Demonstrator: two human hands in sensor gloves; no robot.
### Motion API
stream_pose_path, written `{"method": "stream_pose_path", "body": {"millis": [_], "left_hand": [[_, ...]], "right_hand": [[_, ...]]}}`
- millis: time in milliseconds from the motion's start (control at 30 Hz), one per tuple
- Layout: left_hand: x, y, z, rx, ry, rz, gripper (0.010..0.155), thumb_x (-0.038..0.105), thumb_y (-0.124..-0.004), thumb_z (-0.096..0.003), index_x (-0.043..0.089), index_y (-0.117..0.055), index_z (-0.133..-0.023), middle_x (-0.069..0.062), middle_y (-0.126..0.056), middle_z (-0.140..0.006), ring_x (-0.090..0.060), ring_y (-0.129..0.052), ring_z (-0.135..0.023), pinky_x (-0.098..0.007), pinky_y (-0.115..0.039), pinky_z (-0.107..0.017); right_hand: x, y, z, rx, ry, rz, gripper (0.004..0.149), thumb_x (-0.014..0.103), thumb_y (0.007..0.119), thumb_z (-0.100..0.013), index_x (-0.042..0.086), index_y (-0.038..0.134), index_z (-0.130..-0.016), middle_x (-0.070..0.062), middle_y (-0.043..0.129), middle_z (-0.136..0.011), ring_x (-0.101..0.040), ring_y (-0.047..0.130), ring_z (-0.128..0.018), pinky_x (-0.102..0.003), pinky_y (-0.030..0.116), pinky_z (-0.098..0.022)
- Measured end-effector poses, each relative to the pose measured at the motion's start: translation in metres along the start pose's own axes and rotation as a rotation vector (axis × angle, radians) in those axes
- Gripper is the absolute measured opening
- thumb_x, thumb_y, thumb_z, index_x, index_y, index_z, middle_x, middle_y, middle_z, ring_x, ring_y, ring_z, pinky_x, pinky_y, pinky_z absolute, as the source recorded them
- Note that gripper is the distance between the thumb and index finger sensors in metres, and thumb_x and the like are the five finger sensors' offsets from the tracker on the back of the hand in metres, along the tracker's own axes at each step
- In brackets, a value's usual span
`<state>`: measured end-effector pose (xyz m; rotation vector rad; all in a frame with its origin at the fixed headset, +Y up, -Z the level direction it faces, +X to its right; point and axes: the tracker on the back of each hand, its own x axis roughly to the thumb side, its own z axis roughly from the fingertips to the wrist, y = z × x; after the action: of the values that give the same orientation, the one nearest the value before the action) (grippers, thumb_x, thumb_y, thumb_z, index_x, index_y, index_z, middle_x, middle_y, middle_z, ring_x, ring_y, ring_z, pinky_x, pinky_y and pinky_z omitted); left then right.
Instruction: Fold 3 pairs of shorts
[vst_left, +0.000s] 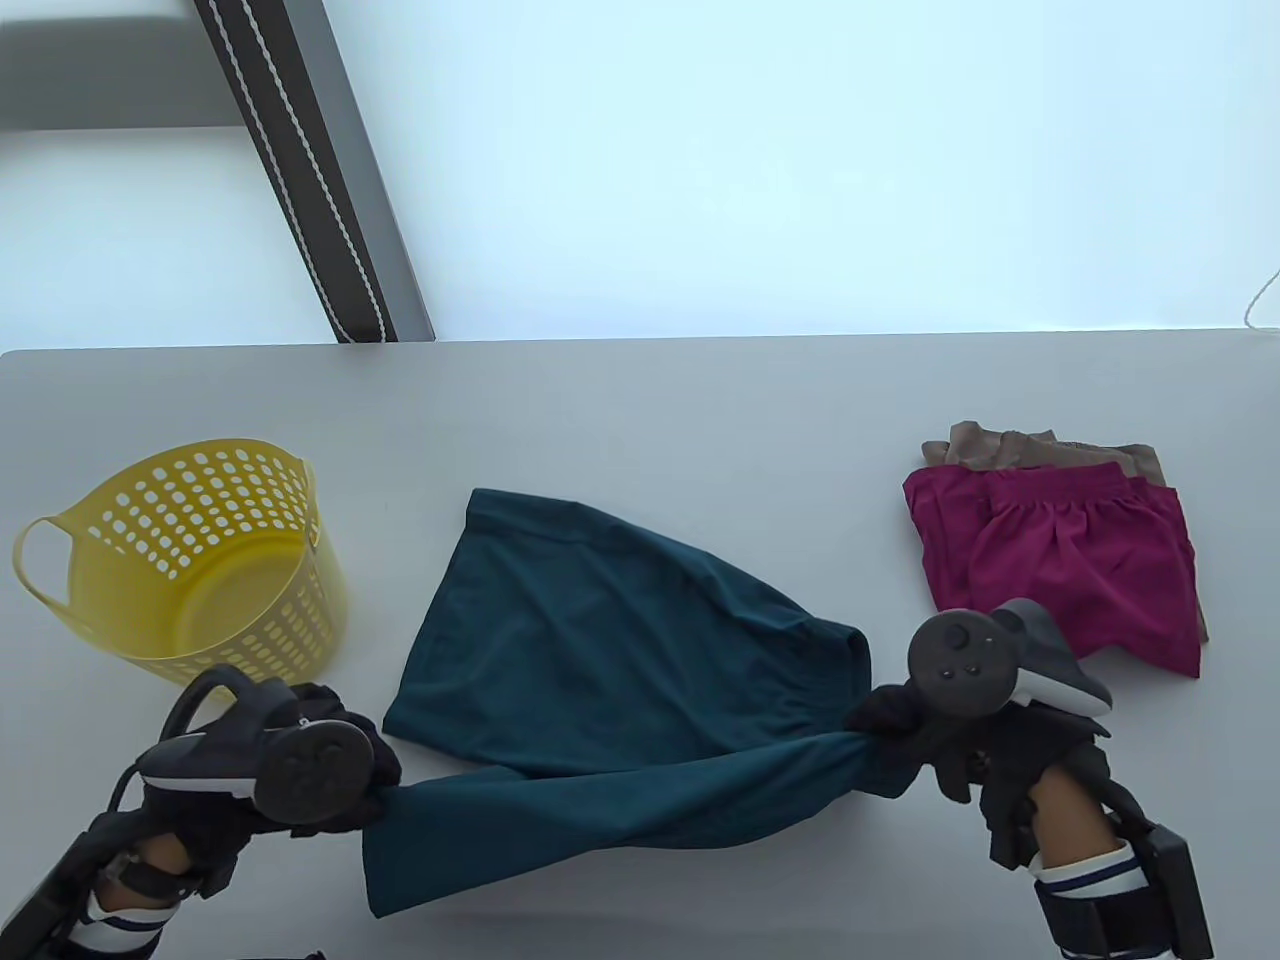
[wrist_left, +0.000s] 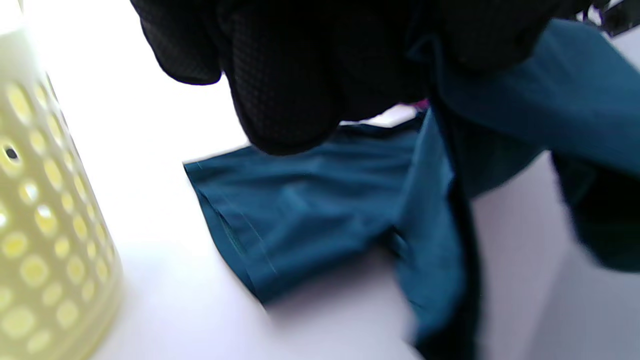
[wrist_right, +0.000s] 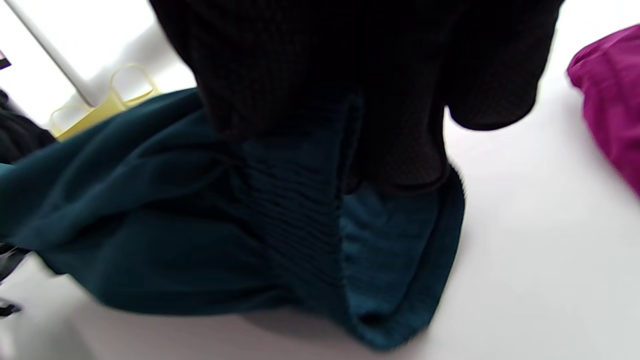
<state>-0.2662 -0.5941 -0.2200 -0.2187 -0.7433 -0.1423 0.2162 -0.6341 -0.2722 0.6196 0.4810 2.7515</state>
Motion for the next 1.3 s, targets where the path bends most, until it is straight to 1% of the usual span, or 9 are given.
{"method": "stream_pose_path", "body": {"millis": [133, 300, 400, 467, 567, 800, 967, 1133, 1300], "left_hand": [[-0.011, 0.005, -0.029, 0.049, 0.193, -0.162, 0.043, 0.055, -0.07, -0.0437, 0.033, -0.079, -0.079, 0.011, -0.097, -0.068, -0.011, -0.105, -0.056, -0.048, -0.078, -0.068], [-0.022, -0.029, -0.074, -0.018, 0.352, -0.242, 0.043, 0.052, -0.068, -0.0458, 0.031, -0.077, -0.082, 0.009, -0.096, -0.07, -0.011, -0.104, -0.057, -0.048, -0.078, -0.067], [-0.022, -0.046, -0.083, 0.046, 0.446, -0.289, 0.053, 0.047, -0.062, -0.049, 0.024, -0.063, -0.097, 0.002, -0.086, -0.09, -0.016, -0.101, -0.072, -0.051, -0.076, -0.069], [-0.017, -0.05, -0.079, 0.085, 0.446, -0.317, 0.063, 0.046, -0.058, -0.05, 0.015, -0.049, -0.104, -0.008, -0.072, -0.103, -0.019, -0.095, -0.08, -0.053, -0.073, -0.07], [-0.002, -0.047, -0.054, 0.208, 0.409, -0.298, 0.063, 0.045, -0.058, -0.0504, 0.015, -0.048, -0.105, -0.008, -0.072, -0.103, -0.018, -0.095, -0.081, -0.053, -0.073, -0.07], [0.025, -0.06, -0.018, 0.219, 0.257, -0.165, 0.058, 0.046, -0.057, -0.0497, 0.021, -0.052, -0.102, -0.001, -0.077, -0.099, -0.012, -0.098, -0.077, -0.049, -0.076, -0.07], [0.03, -0.084, -0.022, 0.151, 0.253, -0.215, 0.055, 0.046, -0.057, -0.0492, 0.024, -0.055, -0.1, 0.002, -0.08, -0.096, -0.01, -0.1, -0.075, -0.047, -0.077, -0.069], [0.028, -0.101, -0.031, 0.065, 0.253, -0.253, 0.052, 0.045, -0.058, -0.0492, 0.024, -0.059, -0.098, 0.003, -0.083, -0.093, -0.01, -0.101, -0.072, -0.047, -0.078, -0.068], [0.029, -0.106, -0.033, 0.041, 0.256, -0.294, 0.053, 0.045, -0.058, -0.049, 0.024, -0.059, -0.098, 0.003, -0.084, -0.093, -0.012, -0.102, -0.072, -0.047, -0.078, -0.068]], "right_hand": [[-0.017, 0.007, -0.03, -0.084, 0.141, -0.005, 0.045, 0.029, 0.081, -0.039, 0.019, 0.08, -0.083, -0.006, 0.098, -0.068, -0.029, 0.102, -0.057, -0.052, 0.076, -0.052], [-0.027, 0.033, -0.061, -0.267, 0.32, 0.075, 0.045, 0.028, 0.079, -0.04, 0.019, 0.079, -0.084, -0.006, 0.096, -0.07, -0.029, 0.1, -0.06, -0.052, 0.074, -0.054], [-0.027, 0.045, -0.067, -0.307, 0.364, 0.104, 0.06, 0.033, 0.07, -0.045, 0.013, 0.056, -0.1, -0.012, 0.078, -0.092, -0.038, 0.083, -0.083, -0.055, 0.062, -0.062], [-0.022, 0.045, -0.062, -0.281, 0.326, 0.086, 0.071, 0.039, 0.063, -0.047, 0.004, 0.038, -0.104, -0.023, 0.057, -0.101, -0.049, 0.063, -0.09, -0.059, 0.053, -0.063], [-0.008, 0.04, -0.043, -0.319, 0.267, 0.033, 0.079, 0.045, 0.06, -0.048, -0.003, 0.035, -0.104, -0.034, 0.051, -0.1, -0.058, 0.058, -0.087, -0.063, 0.053, -0.059], [0.006, 0.044, -0.015, -0.336, 0.2, 0.02, 0.079, 0.051, 0.059, -0.047, -0.01, 0.053, -0.098, -0.04, 0.073, -0.085, -0.055, 0.088, -0.067, -0.06, 0.075, -0.044], [-0.007, 0.066, -0.023, -0.115, 0.327, 0.079, 0.08, 0.053, 0.059, -0.047, -0.015, 0.065, -0.091, -0.044, 0.08, -0.075, -0.057, 0.094, -0.056, -0.06, 0.081, -0.034], [-0.028, 0.11, -0.04, 0.345, 0.448, 0.123, 0.095, 0.06, 0.047, -0.049, -0.02, 0.038, -0.098, -0.054, 0.058, -0.081, -0.072, 0.072, -0.062, -0.061, 0.081, -0.035], [-0.01, 0.126, -0.053, 0.268, 0.523, 0.298, 0.095, 0.057, 0.047, -0.051, -0.027, 0.037, -0.094, -0.061, 0.06, -0.072, -0.071, 0.079, -0.054, -0.057, 0.086, -0.031]]}}
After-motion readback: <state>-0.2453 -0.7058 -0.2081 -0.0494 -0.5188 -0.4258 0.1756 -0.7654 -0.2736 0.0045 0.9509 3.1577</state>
